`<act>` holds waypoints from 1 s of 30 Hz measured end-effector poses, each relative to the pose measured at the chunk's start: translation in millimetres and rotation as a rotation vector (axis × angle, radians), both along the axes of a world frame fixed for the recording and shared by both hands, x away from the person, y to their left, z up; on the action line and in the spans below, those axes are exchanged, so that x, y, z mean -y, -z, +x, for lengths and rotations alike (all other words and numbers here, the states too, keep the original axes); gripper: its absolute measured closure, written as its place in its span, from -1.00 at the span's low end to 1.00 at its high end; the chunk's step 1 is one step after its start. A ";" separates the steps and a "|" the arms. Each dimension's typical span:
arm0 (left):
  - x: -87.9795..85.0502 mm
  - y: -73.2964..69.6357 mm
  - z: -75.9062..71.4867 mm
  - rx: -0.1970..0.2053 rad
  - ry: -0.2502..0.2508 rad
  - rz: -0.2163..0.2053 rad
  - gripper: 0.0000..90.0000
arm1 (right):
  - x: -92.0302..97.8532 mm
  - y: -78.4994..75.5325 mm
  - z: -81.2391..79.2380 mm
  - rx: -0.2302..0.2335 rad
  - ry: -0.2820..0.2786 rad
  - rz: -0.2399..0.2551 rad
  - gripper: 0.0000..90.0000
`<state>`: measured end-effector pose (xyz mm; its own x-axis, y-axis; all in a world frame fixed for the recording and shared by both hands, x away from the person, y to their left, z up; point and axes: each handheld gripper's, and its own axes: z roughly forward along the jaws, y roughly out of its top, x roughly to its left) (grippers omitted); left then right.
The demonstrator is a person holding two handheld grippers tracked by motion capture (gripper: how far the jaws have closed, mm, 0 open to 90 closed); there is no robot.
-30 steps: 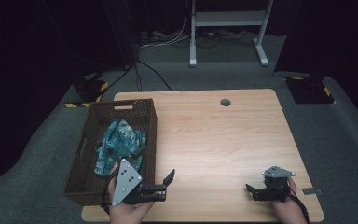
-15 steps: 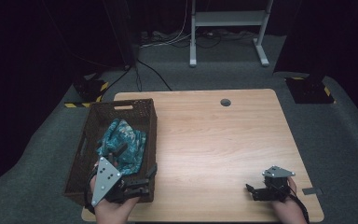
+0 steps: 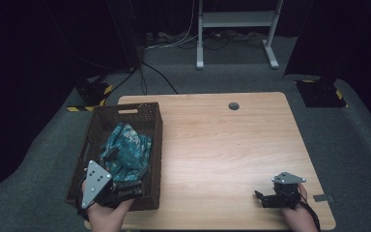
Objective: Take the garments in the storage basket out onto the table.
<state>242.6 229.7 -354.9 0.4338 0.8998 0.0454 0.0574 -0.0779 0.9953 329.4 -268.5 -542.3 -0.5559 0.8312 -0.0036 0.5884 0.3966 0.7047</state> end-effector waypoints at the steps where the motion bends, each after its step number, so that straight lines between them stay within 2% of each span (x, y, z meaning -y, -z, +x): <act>1: -1.9 0.7 0.7 -0.007 -0.003 -0.004 -1.00 | 0.0 0.0 0.1 0.001 -0.001 0.000 -0.99; 5: -8.1 3.7 3.4 -0.034 -0.004 -0.022 -1.00 | 0.0 0.0 0.0 0.000 -0.001 -0.001 -0.99; 8: -14.6 7.2 4.7 -0.029 -0.006 -0.045 -1.00 | 0.0 0.0 0.0 0.001 -0.001 -0.001 -0.99; 11: -20.8 11.4 7.7 -0.054 -0.012 -0.020 -0.95 | 0.0 0.0 0.0 0.000 0.000 0.000 -0.99; 13: -23.5 14.4 9.8 -0.068 -0.036 -0.006 -0.97 | 0.0 0.0 0.0 0.000 0.000 0.000 -0.99; 18: -33.3 21.8 15.0 -0.105 -0.080 -0.007 -0.99 | -0.1 0.0 -0.3 0.000 0.001 0.000 -0.99; 20: -36.6 24.7 16.8 -0.126 -0.083 -0.015 -1.00 | -0.1 0.0 -0.3 0.000 0.001 0.000 -0.99; 23: -40.4 28.2 19.6 -0.151 -0.105 0.002 -1.00 | -0.1 0.0 -0.3 0.000 0.001 0.000 -0.99; 30: -47.7 37.7 24.9 -0.201 -0.118 -0.017 -0.99 | -0.2 0.0 -0.6 -0.001 0.003 0.001 -0.99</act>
<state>267.5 277.4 -392.6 0.3240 0.9449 -0.0469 0.2620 -0.0420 0.9641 328.8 -268.4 -542.3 -0.5534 0.8329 -0.0027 0.5901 0.3943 0.7045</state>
